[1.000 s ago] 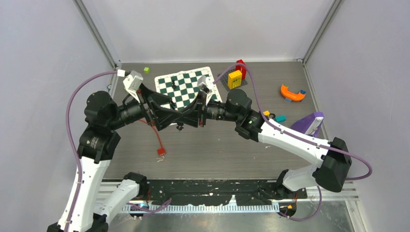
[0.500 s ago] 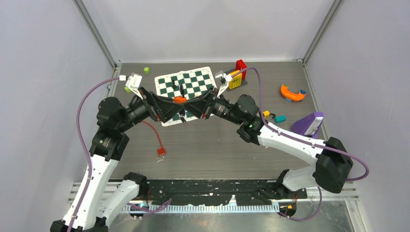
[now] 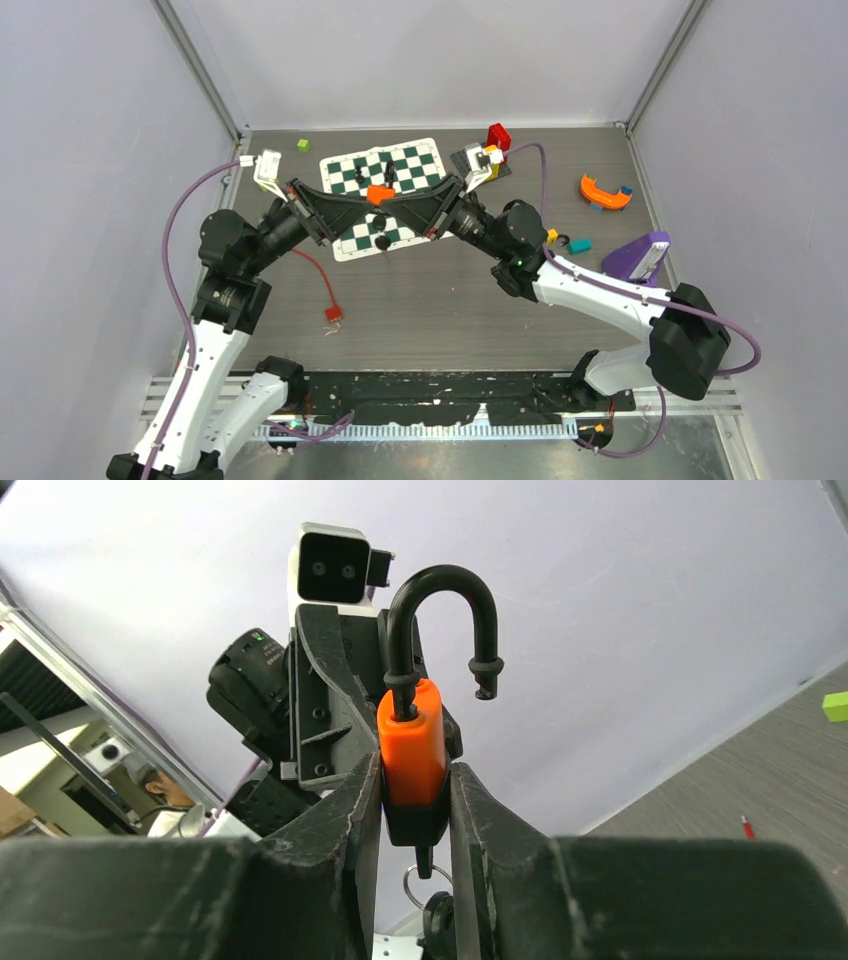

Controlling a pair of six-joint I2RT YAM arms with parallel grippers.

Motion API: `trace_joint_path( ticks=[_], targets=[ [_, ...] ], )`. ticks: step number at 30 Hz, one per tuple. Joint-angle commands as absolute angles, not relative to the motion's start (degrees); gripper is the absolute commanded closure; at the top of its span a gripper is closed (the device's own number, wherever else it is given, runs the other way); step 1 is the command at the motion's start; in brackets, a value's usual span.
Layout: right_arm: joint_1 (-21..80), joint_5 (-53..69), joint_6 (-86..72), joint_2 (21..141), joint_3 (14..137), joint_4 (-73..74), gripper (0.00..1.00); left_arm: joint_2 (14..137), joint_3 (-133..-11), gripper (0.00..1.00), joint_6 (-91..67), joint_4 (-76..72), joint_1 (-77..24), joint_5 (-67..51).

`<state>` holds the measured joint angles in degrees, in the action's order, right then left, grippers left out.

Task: Lock with the key
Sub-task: Lock the lock.

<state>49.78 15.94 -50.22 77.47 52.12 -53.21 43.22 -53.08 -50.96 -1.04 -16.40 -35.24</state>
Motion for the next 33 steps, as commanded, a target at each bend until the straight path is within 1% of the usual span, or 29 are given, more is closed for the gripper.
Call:
trace_joint_path(
  ticks=[1, 6, 11, 12, 15, 19, 20, 22, 23, 24, 25, 26, 27, 28, 29, 30, 32, 33],
  targets=[
    [49.6, 15.7, -54.3, 76.4, 53.8, -61.5, 0.95, 43.6, -52.8, 0.75, -53.8, -8.0, -16.4, -37.7],
    [49.3, 16.9, -57.6, 78.2, 54.5, -63.8, 0.95, 45.8, -52.3, 0.71, -56.2, -10.2, -16.4, -40.9],
    [49.3, 17.8, -61.0, 80.3, 55.3, -66.3, 0.95, 46.8, -51.6, 0.66, -58.5, -12.7, -16.4, -41.7],
    [49.3, 17.8, -61.7, 80.6, 55.4, -66.7, 0.95, 46.8, -51.6, 0.68, -58.6, -12.8, -16.4, -41.7],
    [49.2, 17.4, -62.6, 81.2, 55.3, -67.3, 0.95, 46.7, -51.7, 0.79, -58.8, -13.0, -16.4, -41.5],
    [49.2, 17.7, -63.1, 81.7, 55.7, -67.1, 0.95, 46.7, -51.6, 0.98, -58.7, -13.3, -16.5, -41.3],
    [49.2, 17.8, -63.1, 81.9, 55.7, -67.1, 0.95, 46.7, -51.5, 1.0, -58.6, -13.4, -16.5, -41.3],
    [49.1, 18.2, -63.4, 82.1, 55.6, -66.8, 0.94, 46.5, -51.3, 1.0, -58.2, -13.5, -16.4, -41.3],
    [49.0, 18.8, -63.5, 82.2, 55.6, -66.4, 0.93, 46.4, -51.2, 1.0, -57.6, -13.6, -16.4, -41.2],
    [48.8, 19.0, -63.7, 82.2, 55.6, -65.9, 0.83, 46.1, -51.1, 1.0, -56.7, -13.3, -16.4, -41.0],
    [48.3, 19.5, -63.8, 82.1, 55.6, -64.8, 0.78, 45.7, -51.1, 1.0, -55.7, -12.6, -16.4, -40.7],
    [48.1, 19.8, -63.9, 81.8, 55.3, -64.3, 0.68, 45.4, -51.3, 1.0, -54.4, -11.6, -16.4, -40.3],
    [47.6, 19.9, -63.9, 81.6, 55.2, -63.3, 0.61, 45.1, -51.4, 1.0, -53.2, -10.7, -16.4, -40.1],
    [47.2, 20.2, -63.7, 81.0, 55.1, -62.6, 0.48, 44.9, -51.5, 1.0, -51.9, -9.9, -16.4, -39.9],
    [46.5, 20.3, -63.6, 80.7, 55.1, -61.2, 0.41, 44.8, -51.7, 1.0, -50.9, -9.0, -16.4, -39.8],
    [46.2, 20.7, -63.4, 80.0, 55.2, -60.4, 0.3, 44.8, -52.1, 1.0, -50.1, -8.3, -16.4, -39.8],
    [45.3, 22.1, -62.6, 79.3, 56.0, -57.4, 0.2, 45.2, -53.0, 1.0, -49.3, -6.3, -16.5, -40.2],
    [44.7, 22.5, -62.3, 79.2, 56.5, -56.7, 0.17, 45.4, -53.7, 1.0, -49.4, -4.9, -16.4, -40.3]
  ],
)
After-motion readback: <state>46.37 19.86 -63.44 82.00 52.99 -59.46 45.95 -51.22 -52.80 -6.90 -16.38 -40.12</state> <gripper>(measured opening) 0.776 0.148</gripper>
